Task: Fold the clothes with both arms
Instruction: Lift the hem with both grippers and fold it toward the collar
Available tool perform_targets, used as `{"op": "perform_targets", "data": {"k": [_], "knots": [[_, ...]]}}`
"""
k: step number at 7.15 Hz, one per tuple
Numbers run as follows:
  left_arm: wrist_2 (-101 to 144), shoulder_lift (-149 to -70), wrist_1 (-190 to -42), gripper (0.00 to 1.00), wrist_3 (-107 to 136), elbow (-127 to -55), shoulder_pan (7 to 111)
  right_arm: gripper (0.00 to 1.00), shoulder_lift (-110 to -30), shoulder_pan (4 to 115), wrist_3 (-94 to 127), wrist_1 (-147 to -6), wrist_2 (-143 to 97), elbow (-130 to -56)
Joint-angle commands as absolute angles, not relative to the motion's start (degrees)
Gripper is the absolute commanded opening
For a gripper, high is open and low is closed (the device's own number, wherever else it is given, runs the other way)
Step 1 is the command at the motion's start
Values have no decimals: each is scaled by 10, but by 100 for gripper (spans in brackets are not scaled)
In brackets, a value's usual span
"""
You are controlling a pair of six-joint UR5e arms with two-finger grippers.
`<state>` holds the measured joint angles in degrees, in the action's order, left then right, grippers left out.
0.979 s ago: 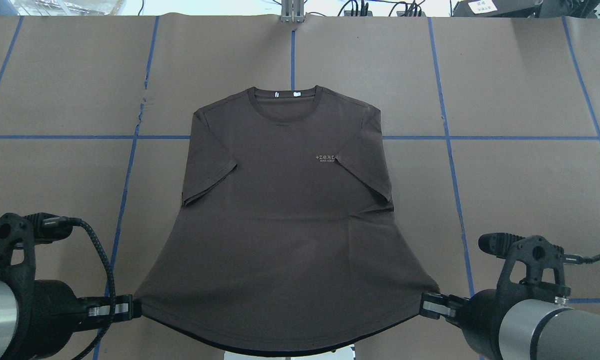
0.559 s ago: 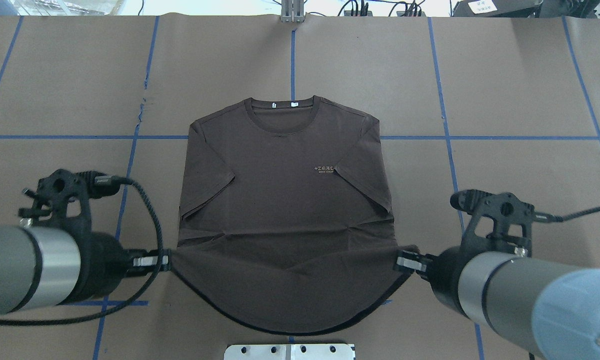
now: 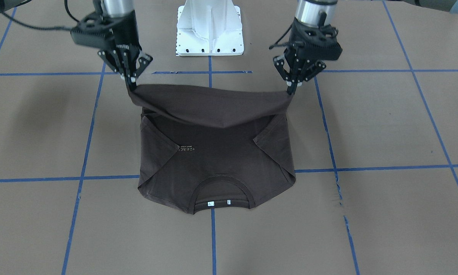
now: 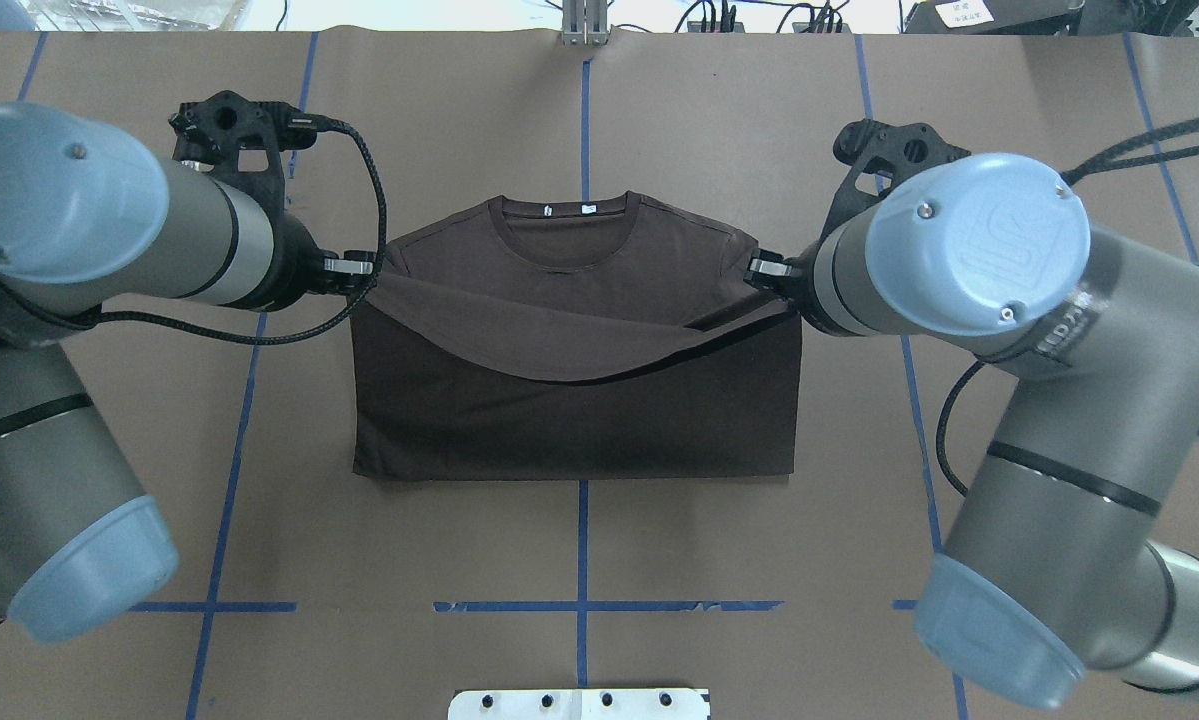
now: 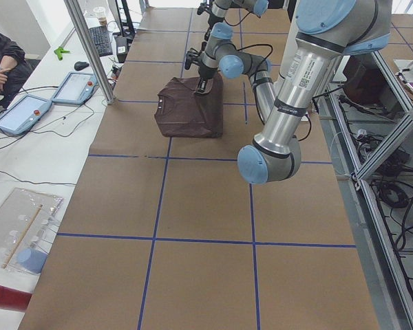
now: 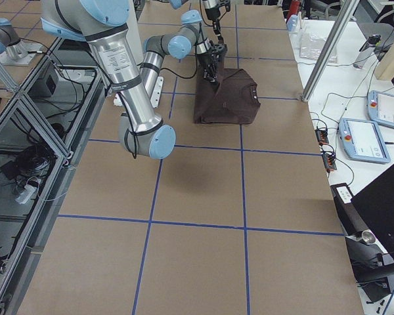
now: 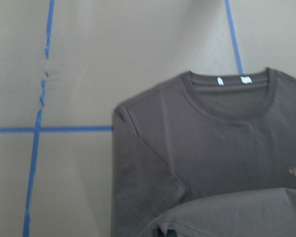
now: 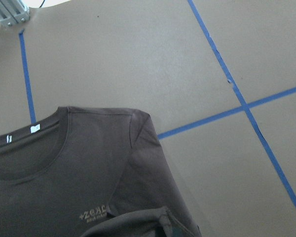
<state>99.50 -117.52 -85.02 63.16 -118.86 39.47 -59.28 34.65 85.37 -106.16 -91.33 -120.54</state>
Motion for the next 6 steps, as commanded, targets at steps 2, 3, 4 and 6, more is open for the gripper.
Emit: {"op": "perform_targets", "data": {"k": [2, 3, 4, 6], "knots": [[993, -1196, -1021, 0, 586, -987, 435, 0, -556, 390, 832, -887, -915, -984], [992, -1215, -1071, 0, 583, -921, 439, 0, -535, 395, 829, -852, -915, -925], [991, -1236, -1103, 0, 582, -863, 439, 0, -527, 398, 824, -814, -915, -877], [991, -1241, -1132, 0, 581, -822, 438, 0, -525, 400, 813, -791, -915, -838]]}}
